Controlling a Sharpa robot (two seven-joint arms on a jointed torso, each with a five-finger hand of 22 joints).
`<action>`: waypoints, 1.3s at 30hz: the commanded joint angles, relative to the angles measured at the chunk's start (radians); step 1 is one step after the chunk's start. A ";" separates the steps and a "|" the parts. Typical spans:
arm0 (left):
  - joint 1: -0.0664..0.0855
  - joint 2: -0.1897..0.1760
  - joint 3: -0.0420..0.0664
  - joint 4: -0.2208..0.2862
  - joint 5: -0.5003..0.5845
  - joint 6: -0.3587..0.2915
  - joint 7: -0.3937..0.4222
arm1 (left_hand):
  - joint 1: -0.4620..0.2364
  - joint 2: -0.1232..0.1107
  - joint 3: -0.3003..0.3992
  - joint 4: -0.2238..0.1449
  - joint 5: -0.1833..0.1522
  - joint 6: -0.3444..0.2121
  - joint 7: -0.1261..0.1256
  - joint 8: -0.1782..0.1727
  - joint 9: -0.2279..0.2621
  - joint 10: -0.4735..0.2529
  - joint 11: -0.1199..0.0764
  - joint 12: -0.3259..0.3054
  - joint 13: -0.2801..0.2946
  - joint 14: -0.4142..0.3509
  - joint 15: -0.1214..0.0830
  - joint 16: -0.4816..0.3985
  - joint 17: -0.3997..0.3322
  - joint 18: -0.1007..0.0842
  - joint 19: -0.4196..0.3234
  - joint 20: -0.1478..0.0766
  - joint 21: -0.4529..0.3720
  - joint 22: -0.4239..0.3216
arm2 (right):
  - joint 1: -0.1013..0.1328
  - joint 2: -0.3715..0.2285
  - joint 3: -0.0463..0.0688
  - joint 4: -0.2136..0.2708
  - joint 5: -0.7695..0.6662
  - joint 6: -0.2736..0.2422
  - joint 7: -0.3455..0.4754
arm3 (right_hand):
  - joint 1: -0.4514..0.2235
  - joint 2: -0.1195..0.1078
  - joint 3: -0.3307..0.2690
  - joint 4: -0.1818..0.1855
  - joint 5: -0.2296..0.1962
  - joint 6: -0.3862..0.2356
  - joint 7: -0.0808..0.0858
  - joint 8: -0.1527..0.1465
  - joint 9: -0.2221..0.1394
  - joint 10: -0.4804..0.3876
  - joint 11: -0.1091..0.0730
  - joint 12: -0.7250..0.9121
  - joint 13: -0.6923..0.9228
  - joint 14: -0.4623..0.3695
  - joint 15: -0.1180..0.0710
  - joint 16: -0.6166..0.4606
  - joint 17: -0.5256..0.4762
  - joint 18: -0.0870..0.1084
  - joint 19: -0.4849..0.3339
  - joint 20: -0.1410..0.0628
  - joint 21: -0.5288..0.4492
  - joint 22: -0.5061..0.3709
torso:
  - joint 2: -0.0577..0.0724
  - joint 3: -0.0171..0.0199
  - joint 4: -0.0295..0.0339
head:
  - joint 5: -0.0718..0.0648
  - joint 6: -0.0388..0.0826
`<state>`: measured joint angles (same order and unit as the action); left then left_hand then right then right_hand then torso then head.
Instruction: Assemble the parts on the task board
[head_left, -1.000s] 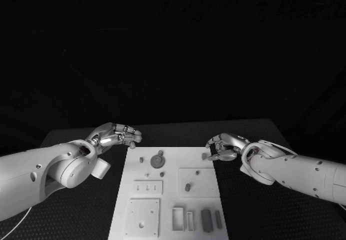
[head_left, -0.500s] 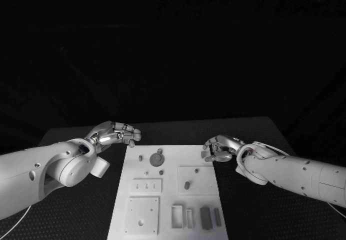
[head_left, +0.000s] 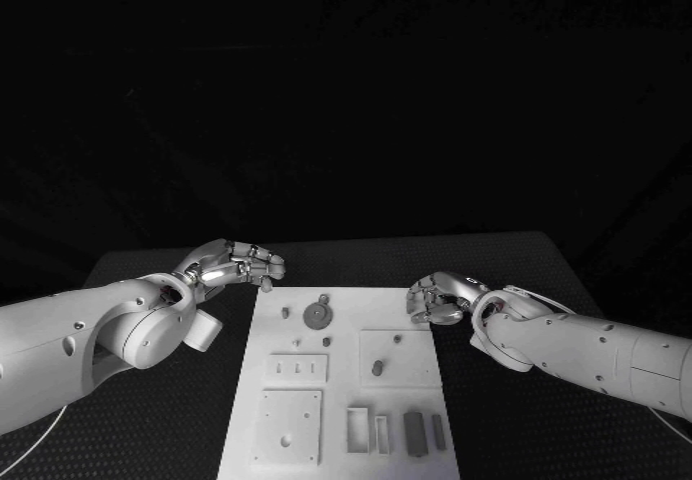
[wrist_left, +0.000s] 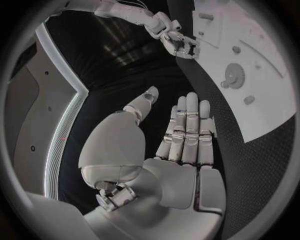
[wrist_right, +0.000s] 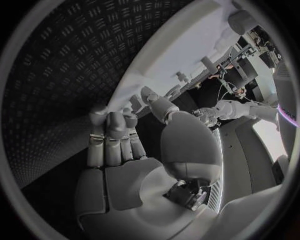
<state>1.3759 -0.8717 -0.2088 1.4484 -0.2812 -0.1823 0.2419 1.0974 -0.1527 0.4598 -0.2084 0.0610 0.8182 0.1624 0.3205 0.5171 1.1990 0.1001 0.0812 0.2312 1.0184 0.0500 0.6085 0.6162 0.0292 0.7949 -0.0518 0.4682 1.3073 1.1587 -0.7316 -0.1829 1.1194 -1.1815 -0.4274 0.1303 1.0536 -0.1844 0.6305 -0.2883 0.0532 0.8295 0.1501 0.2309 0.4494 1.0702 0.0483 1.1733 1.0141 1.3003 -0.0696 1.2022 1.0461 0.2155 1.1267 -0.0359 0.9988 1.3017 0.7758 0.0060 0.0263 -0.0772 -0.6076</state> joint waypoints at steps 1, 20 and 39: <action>0.001 0.001 0.001 0.002 0.001 0.014 0.012 | -0.005 0.004 -0.002 -0.007 0.002 -0.003 0.004 -0.005 0.002 -0.003 0.003 -0.007 0.001 -0.007 0.000 -0.004 -0.002 0.005 -0.006 0.003 0.007 0.013 | -0.003 0.004 0.000 -0.002 0.001 -0.001 0.010 | 0.014 0.003 0.014 0.001 -0.004 0.016 0.006 0.008 0.004 -0.003 -0.007 0.006 -0.002 0.003 0.000 -0.004 0.002 0.046 -0.003 -0.003 -0.005 0.000 | -0.001 -0.0003 -0.0019 | 0.000 -0.004; 0.001 0.003 0.001 0.000 0.001 0.018 0.010 | -0.006 0.004 -0.001 -0.007 0.002 -0.003 0.004 -0.005 0.002 -0.003 0.003 -0.007 0.002 -0.008 0.000 -0.004 -0.002 0.004 -0.006 0.003 0.007 0.013 | -0.004 0.012 0.000 -0.008 0.001 -0.019 0.010 | 0.004 0.033 0.066 0.002 -0.005 0.101 -0.024 0.056 0.024 0.011 -0.035 0.011 -0.014 0.008 -0.027 -0.004 0.010 0.046 0.002 -0.005 0.004 0.004 | -0.003 0.0005 -0.0012 | -0.002 -0.009; 0.001 0.004 0.001 -0.001 0.001 0.019 0.009 | -0.006 0.004 -0.001 -0.008 0.002 -0.003 0.004 -0.006 0.003 -0.003 0.002 -0.008 0.002 -0.008 0.001 -0.004 -0.002 0.004 -0.006 0.003 0.007 0.013 | -0.004 0.022 0.000 -0.011 0.001 -0.023 -0.003 | -0.017 0.031 0.066 0.006 -0.005 0.105 -0.027 0.058 0.026 0.016 -0.038 0.011 -0.018 0.010 -0.030 -0.003 0.013 0.046 0.007 -0.007 0.007 0.003 | -0.004 0.0004 -0.0016 | -0.007 -0.011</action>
<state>1.3759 -0.8698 -0.2088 1.4460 -0.2812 -0.1785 0.2413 1.0974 -0.1527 0.4571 -0.2111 0.0610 0.8182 0.1624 0.3205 0.5184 1.1990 0.1001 0.0772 0.2320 1.0184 0.0500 0.6085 0.6155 0.0290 0.7950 -0.0517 0.4683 1.3077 1.1554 -0.7118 -0.1828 1.1077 -1.1798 -0.4480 0.1290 1.0436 -0.1538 0.6929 -0.2856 0.0534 0.9198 0.1184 0.2837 0.4744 1.0868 0.0178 1.1777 0.9978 1.3114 -0.0911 1.2024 1.0578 0.2164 1.1323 -0.0376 0.9988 1.3050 0.7723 0.0064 0.0245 -0.0819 -0.6195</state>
